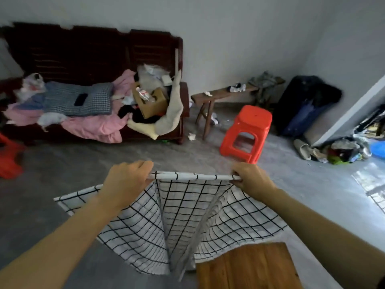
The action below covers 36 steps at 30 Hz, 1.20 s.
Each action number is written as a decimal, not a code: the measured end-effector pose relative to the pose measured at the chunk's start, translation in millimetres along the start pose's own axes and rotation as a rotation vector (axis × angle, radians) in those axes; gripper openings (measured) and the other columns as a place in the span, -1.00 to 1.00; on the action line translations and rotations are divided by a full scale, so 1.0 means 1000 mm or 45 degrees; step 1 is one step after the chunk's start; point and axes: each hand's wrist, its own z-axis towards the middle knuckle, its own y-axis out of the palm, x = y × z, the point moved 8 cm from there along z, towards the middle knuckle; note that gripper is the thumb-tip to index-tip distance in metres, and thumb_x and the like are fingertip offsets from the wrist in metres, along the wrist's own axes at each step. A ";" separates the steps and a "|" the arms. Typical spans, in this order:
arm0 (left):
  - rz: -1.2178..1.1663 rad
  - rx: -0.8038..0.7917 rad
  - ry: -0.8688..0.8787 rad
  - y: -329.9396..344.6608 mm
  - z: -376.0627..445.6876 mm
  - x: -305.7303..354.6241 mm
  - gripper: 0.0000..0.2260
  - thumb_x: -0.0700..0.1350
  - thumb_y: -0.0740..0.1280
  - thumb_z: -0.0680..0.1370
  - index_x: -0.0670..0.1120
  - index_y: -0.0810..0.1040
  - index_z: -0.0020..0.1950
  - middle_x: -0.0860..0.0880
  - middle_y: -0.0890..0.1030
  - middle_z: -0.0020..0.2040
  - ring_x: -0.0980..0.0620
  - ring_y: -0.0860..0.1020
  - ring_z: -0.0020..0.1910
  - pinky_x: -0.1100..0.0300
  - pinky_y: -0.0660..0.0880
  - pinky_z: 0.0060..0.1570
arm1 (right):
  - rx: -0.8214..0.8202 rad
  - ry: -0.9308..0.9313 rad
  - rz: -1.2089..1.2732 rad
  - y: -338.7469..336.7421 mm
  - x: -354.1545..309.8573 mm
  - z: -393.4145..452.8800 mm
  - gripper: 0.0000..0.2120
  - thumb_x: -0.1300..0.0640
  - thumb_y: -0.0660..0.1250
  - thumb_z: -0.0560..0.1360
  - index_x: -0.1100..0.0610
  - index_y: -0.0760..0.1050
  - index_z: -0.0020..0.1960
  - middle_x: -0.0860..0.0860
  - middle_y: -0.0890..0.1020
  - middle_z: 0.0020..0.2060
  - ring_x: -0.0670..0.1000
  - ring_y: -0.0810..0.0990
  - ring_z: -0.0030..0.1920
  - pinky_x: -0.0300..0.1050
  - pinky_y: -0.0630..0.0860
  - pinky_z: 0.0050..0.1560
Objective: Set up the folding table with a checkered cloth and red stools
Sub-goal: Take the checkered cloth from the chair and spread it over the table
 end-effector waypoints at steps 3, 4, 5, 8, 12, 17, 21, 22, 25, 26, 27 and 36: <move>-0.056 0.007 0.089 0.033 0.049 -0.001 -0.63 -0.10 0.59 0.29 -0.11 0.41 -0.18 -0.05 0.47 -0.41 -0.11 0.41 -0.59 0.16 0.38 -0.61 | 0.074 0.107 -0.032 -0.007 0.043 0.025 -0.77 0.32 0.47 0.32 0.10 0.46 -0.20 0.01 0.57 -0.26 0.13 0.55 -0.28 0.05 0.53 -0.31; -0.072 0.016 0.116 0.038 0.061 0.002 -0.64 -0.08 0.59 0.30 -0.11 0.41 -0.17 -0.05 0.48 -0.40 -0.11 0.42 -0.58 0.15 0.39 -0.61 | 0.107 0.135 -0.050 -0.012 0.056 0.031 -0.77 0.34 0.46 0.31 0.11 0.46 -0.18 0.03 0.58 -0.25 0.15 0.55 -0.28 0.06 0.53 -0.31; -0.090 0.027 0.143 0.044 0.074 0.006 -0.65 -0.08 0.58 0.31 -0.12 0.42 -0.18 -0.05 0.47 -0.40 -0.11 0.42 -0.57 0.15 0.39 -0.61 | 0.141 0.158 -0.069 -0.019 0.071 0.038 -0.77 0.35 0.44 0.30 0.12 0.48 -0.16 0.05 0.59 -0.24 0.17 0.56 -0.28 0.07 0.54 -0.31; -0.114 0.036 0.200 0.059 0.111 0.022 -0.68 -0.06 0.58 0.31 -0.14 0.47 -0.19 -0.05 0.49 -0.39 -0.10 0.44 -0.56 0.16 0.37 -0.60 | 0.250 0.187 -0.134 -0.047 0.106 0.055 -0.81 0.32 0.36 0.30 0.11 0.45 -0.15 0.06 0.56 -0.24 0.21 0.55 -0.31 0.07 0.52 -0.35; -0.139 0.048 0.250 0.072 0.145 0.039 -0.67 -0.01 0.56 0.34 -0.13 0.47 -0.18 -0.04 0.49 -0.39 -0.11 0.46 -0.54 0.18 0.35 -0.58 | 0.347 0.122 -0.243 -0.091 0.128 0.060 -0.76 0.37 0.44 0.24 0.17 0.46 -0.19 0.11 0.53 -0.30 0.21 0.51 -0.41 -0.05 0.40 -0.46; -0.222 0.095 0.305 0.070 0.174 0.066 -0.67 0.08 0.50 0.42 -0.10 0.43 -0.20 0.01 0.43 -0.41 -0.04 0.42 -0.53 0.21 0.31 -0.57 | 0.320 0.099 -0.396 -0.133 0.153 0.057 -0.67 0.37 0.50 0.21 0.14 0.46 -0.14 0.06 0.51 -0.26 0.18 0.47 -0.43 -0.09 0.36 -0.44; -0.290 0.151 0.438 0.065 0.188 0.099 -0.69 0.11 0.38 0.51 -0.07 0.39 -0.22 0.02 0.38 -0.43 0.00 0.36 -0.53 0.26 0.19 -0.51 | 0.349 0.084 -0.442 -0.164 0.174 0.033 -0.75 0.34 0.48 0.29 0.17 0.50 -0.11 0.08 0.53 -0.24 0.18 0.50 -0.41 -0.09 0.41 -0.40; -0.316 0.150 0.487 0.065 0.189 0.110 -0.69 0.10 0.36 0.51 -0.06 0.36 -0.22 0.02 0.36 -0.43 0.00 0.34 -0.53 0.25 0.20 -0.52 | 0.346 0.076 -0.455 -0.171 0.178 0.024 -0.76 0.34 0.48 0.30 0.18 0.51 -0.11 0.09 0.53 -0.24 0.18 0.51 -0.41 -0.06 0.45 -0.40; -0.385 0.099 0.584 0.072 0.187 0.140 -0.66 0.02 0.43 0.49 -0.02 0.27 -0.19 0.02 0.37 -0.43 -0.03 0.35 -0.55 0.22 0.27 -0.58 | 0.306 0.068 -0.528 -0.180 0.197 -0.011 -0.78 0.35 0.48 0.33 0.19 0.52 -0.09 0.09 0.53 -0.25 0.18 0.53 -0.41 0.03 0.54 -0.39; -0.404 0.072 0.598 0.075 0.185 0.149 -0.63 -0.01 0.48 0.47 -0.01 0.26 -0.18 0.02 0.39 -0.43 -0.03 0.35 -0.55 0.20 0.29 -0.59 | 0.281 0.067 -0.555 -0.181 0.202 -0.023 -0.80 0.35 0.47 0.35 0.19 0.53 -0.08 0.10 0.54 -0.24 0.19 0.53 -0.38 0.08 0.55 -0.38; -0.418 0.047 0.608 0.079 0.182 0.158 -0.62 -0.03 0.50 0.44 0.00 0.25 -0.17 0.02 0.41 -0.42 -0.03 0.36 -0.55 0.20 0.30 -0.59 | 0.246 0.061 -0.581 -0.182 0.206 -0.034 -0.81 0.34 0.45 0.37 0.19 0.53 -0.06 0.10 0.54 -0.23 0.20 0.55 -0.36 0.11 0.57 -0.36; -0.384 0.008 0.661 0.059 0.132 0.266 -0.77 0.02 0.38 0.49 -0.05 0.38 -0.19 0.00 0.45 -0.42 -0.08 0.40 -0.56 0.22 0.26 -0.57 | -0.053 0.319 -0.577 -0.160 0.240 -0.187 -0.87 0.28 0.37 0.46 0.11 0.55 -0.03 0.04 0.58 -0.16 0.14 0.59 -0.14 -0.09 0.44 -0.26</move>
